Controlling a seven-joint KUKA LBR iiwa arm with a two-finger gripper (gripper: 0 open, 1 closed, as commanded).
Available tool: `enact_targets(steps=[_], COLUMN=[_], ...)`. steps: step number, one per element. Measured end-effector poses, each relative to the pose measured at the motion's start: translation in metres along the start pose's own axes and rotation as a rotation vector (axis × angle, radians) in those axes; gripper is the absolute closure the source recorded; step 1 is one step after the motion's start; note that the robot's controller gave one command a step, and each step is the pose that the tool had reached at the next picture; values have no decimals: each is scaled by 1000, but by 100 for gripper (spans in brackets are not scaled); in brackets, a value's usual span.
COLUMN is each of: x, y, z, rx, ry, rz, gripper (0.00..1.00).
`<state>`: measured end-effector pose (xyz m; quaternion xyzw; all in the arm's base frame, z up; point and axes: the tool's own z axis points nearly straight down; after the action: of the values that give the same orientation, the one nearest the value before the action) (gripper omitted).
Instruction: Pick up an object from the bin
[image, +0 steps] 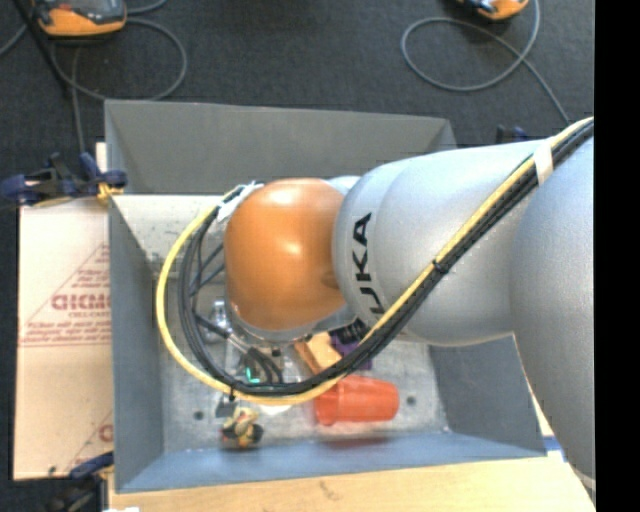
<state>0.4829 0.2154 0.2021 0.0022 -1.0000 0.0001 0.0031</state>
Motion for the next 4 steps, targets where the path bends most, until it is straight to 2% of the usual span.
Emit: enact_targets(steps=[1, 2, 3, 4], x=[-2, -8, -1, -3], y=[-1, -12, -56, -80], z=[-4, 23, 78, 127], rx=[-2, -4, 1, 4], ry=[-8, -17, -10, 16], rz=[4, -102, -349, -348], gripper=[0, 0, 0, 100])
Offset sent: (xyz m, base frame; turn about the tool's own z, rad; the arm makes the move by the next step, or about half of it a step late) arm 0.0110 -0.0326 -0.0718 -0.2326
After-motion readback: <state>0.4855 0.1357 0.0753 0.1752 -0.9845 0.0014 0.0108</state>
